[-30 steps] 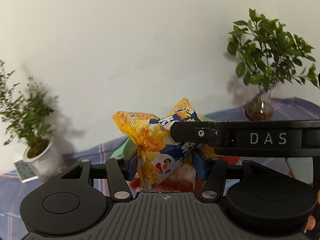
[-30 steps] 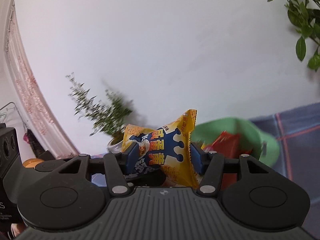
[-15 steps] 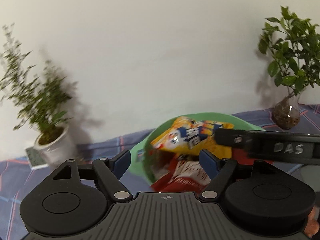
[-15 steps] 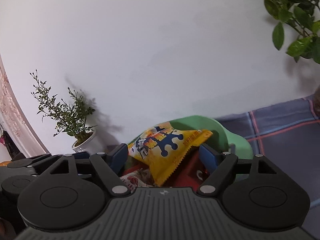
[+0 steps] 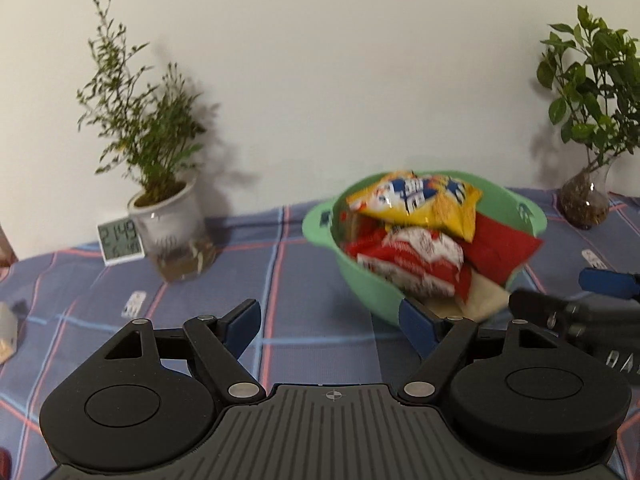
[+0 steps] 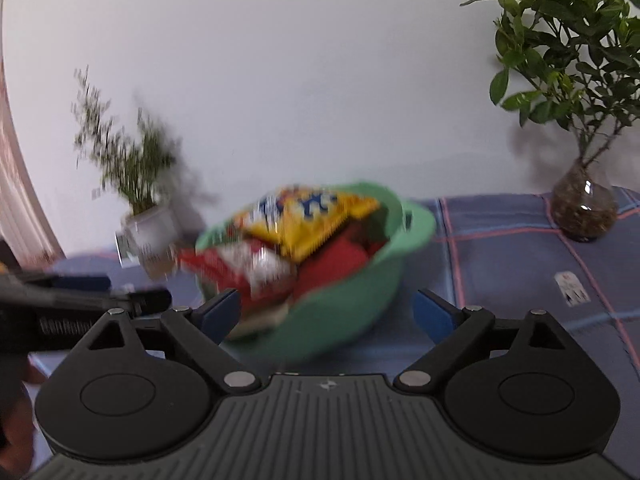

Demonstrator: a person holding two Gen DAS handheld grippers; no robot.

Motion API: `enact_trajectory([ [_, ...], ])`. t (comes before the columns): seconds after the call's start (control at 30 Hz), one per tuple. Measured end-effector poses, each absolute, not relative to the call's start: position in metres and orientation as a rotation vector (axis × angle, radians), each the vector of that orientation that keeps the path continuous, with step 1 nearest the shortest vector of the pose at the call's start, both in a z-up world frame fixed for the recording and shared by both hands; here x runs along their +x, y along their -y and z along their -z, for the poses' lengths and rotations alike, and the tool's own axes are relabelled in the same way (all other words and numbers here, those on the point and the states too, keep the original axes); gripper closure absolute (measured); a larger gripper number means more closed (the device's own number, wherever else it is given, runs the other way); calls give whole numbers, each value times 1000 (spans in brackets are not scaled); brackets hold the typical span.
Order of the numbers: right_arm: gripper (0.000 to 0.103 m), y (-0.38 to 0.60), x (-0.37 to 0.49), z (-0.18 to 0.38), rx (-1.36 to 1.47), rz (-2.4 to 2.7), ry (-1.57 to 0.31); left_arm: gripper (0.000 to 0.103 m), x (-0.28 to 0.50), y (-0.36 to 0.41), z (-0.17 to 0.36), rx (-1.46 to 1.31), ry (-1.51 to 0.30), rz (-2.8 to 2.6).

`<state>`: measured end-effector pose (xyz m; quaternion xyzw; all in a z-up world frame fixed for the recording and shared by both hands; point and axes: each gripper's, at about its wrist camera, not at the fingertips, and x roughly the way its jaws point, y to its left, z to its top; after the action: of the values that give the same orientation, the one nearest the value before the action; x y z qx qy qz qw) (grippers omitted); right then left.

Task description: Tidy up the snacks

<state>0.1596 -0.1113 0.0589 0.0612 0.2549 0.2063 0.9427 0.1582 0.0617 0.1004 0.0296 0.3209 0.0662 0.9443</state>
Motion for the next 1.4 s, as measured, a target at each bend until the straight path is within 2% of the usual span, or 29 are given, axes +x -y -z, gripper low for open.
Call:
enact_trajectory([
  [0.53, 8, 103, 108, -58, -45, -368, -488, 0, 112, -45, -92, 64, -673, -134],
  [1.4, 8, 96, 105, -66, -76, -368, -489, 0, 105, -51, -93, 54, -671, -155],
])
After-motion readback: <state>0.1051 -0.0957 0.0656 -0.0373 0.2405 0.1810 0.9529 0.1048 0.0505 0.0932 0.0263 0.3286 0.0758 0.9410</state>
